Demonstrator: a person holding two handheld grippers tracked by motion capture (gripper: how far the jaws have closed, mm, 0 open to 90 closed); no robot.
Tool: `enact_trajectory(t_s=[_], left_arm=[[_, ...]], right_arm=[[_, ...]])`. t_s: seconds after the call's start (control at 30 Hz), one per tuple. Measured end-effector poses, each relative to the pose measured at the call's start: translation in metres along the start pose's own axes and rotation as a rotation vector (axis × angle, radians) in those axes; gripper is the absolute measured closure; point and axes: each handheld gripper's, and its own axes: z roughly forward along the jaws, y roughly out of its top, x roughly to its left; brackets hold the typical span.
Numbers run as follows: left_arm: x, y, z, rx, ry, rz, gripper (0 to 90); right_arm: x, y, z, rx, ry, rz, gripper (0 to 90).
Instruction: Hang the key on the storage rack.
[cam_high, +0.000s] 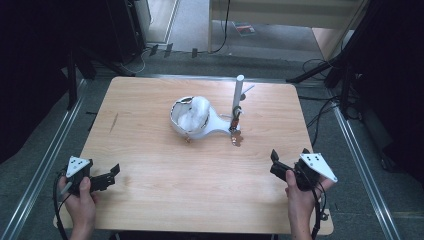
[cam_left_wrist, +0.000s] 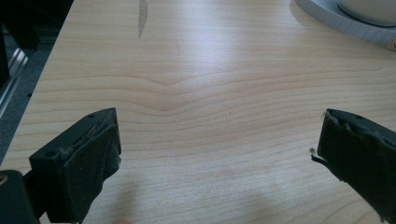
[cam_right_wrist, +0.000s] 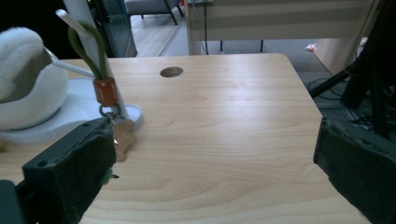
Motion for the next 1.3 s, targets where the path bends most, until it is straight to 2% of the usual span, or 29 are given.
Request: enact_trajectory(t_s=[0.33,0.57,0.73,0.9,0.97,1.3], left_arm=[[0.0,0.0,0.0,0.002,-0.001,0.0,0.0],[0.0,0.0,0.0,0.002,-0.002,-0.002,0.0],[0.0,0.0,0.0,0.003,-0.002,-0.002,0.0],[0.0,0.0,0.0,0.002,-0.002,-0.003,0.0],[0.0,0.0,0.0,0.003,-0.003,-0.003,0.0],[0.0,0.0,0.001,0.007,-0.003,-0.003,0.0]], right_arm=[[-0.029,-0.015,-0.012,0.036,-0.054,0.0,0.0],[-0.052,-0.025,-0.022,0.047,-0.052,0.017,0.0],[-0.067,-0.035,-0.027,0.059,-0.07,0.012,0.0],[-0.083,-0.045,-0.031,0.07,-0.058,0.06,0.0],[-0.088,-0.049,-0.033,0.081,-0.067,0.069,0.0],[-0.101,-0.062,-0.036,0.108,-0.075,0.055,0.0]])
